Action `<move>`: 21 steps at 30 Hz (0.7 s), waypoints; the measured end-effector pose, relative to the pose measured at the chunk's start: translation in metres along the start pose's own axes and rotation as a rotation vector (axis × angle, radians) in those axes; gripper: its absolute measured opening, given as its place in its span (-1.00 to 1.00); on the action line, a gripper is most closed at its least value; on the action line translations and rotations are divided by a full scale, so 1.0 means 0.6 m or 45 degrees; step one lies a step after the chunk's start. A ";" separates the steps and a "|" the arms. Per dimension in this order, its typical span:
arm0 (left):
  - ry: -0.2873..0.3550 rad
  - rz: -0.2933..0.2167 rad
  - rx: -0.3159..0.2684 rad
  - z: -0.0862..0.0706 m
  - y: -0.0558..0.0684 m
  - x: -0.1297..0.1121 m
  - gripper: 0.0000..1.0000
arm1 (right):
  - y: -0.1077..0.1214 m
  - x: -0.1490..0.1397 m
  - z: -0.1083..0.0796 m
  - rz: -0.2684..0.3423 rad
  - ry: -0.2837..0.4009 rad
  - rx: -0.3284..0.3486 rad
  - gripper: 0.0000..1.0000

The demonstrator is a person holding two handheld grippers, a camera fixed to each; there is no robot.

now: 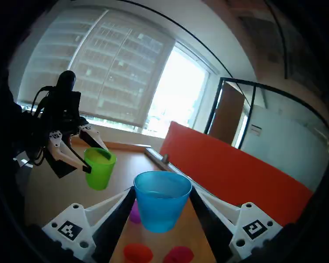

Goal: Pour water

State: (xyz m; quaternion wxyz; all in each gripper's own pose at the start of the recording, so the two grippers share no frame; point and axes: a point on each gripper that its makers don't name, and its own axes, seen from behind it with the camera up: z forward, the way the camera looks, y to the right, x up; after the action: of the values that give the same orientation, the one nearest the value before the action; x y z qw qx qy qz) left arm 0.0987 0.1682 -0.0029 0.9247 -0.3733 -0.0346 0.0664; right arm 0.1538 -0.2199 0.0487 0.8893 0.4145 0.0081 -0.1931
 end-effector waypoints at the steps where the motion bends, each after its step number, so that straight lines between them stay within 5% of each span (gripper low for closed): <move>1: -0.002 0.001 -0.002 0.000 0.001 -0.001 0.77 | 0.000 0.000 0.001 -0.006 -0.002 0.002 0.83; 21: -0.014 -0.003 -0.014 0.004 0.002 -0.013 0.77 | -0.018 0.020 0.028 -0.185 -0.048 0.078 0.83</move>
State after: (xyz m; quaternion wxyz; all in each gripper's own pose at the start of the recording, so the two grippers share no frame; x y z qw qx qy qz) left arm 0.0908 0.1695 -0.0021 0.9224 -0.3781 -0.0404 0.0671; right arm 0.1583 -0.2428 0.0498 0.8598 0.4361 0.0156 -0.2651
